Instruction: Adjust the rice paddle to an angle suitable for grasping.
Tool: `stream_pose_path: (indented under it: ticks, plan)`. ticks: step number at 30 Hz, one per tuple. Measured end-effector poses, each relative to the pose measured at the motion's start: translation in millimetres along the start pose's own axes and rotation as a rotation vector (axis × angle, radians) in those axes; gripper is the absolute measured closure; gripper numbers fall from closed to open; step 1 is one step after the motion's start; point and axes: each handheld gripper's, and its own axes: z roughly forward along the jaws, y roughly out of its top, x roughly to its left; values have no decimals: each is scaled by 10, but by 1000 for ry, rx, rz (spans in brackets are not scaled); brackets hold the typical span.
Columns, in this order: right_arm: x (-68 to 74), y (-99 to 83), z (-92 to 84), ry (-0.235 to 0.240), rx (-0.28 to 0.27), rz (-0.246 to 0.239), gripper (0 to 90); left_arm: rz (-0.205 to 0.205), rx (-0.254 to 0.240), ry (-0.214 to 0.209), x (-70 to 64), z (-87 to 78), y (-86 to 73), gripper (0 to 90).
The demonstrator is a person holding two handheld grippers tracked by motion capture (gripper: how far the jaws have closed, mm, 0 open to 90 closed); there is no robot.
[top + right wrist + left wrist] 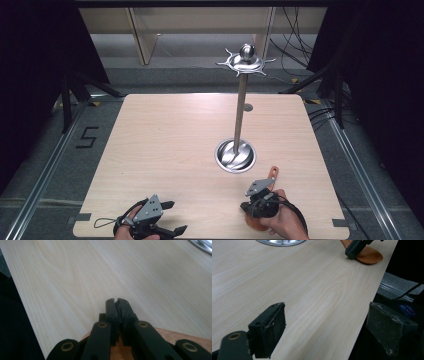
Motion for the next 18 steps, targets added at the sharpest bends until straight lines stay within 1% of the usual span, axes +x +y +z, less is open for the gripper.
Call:
stream_pose_path:
  ticks: [1,2,3,4,5,6,7,8,9,10,11,12,13,14,15,16,17,18]
  plan:
    - [0,0,0,0,0,0,880,0,0,0,0,0,0,149]
    - [-10,-24,-11,-8,-7,1,880,-29,-20,-10,-21,18,-4,149]
    - [-13,-56,-30,-30,-13,18,880,-29,-21,-8,-20,19,-2,149]
    - [-16,-77,-39,-28,-18,19,880,-19,-24,-4,-14,17,1,149]
    - [-30,-95,-78,-41,-1,24,880,-15,-22,-2,-11,16,3,149]
    - [-48,-138,-117,-38,4,41,880,-28,-22,-8,-20,19,-3,149]
    - [-48,-138,-117,-38,4,41,880,-28,-22,-8,-20,19,-3,149]
    - [-50,-157,-110,-46,-15,47,880,-22,-8,-3,-12,10,-4,149]
    - [-71,-173,-142,-40,2,43,880,-39,-12,-3,-19,13,-4,149]
    - [-80,-194,-157,-37,-2,44,880,-33,-26,-8,-20,22,0,149]
    - [-94,-215,-186,-38,1,54,880,-46,-24,-7,-29,23,-3,149]
    - [-101,-232,-187,-45,-7,58,880,-29,-21,-11,-21,20,-2,149]
    - [-119,-260,-217,-32,7,54,880,-28,-22,-9,-20,20,-3,149]
    - [-127,-278,-229,-27,2,65,880,-4,-13,0,-1,9,2,149]
    - [-152,-303,-250,-32,9,57,879,1,-8,1,4,6,5,148]
    - [-176,-321,-255,-36,4,42,880,-13,-20,-3,-8,15,3,149]
    - [-176,-342,-272,-62,16,73,879,-26,-27,-8,-20,21,0,149]
    - [-186,-357,-292,-31,19,73,880,-24,-31,-11,-21,23,-3,149]
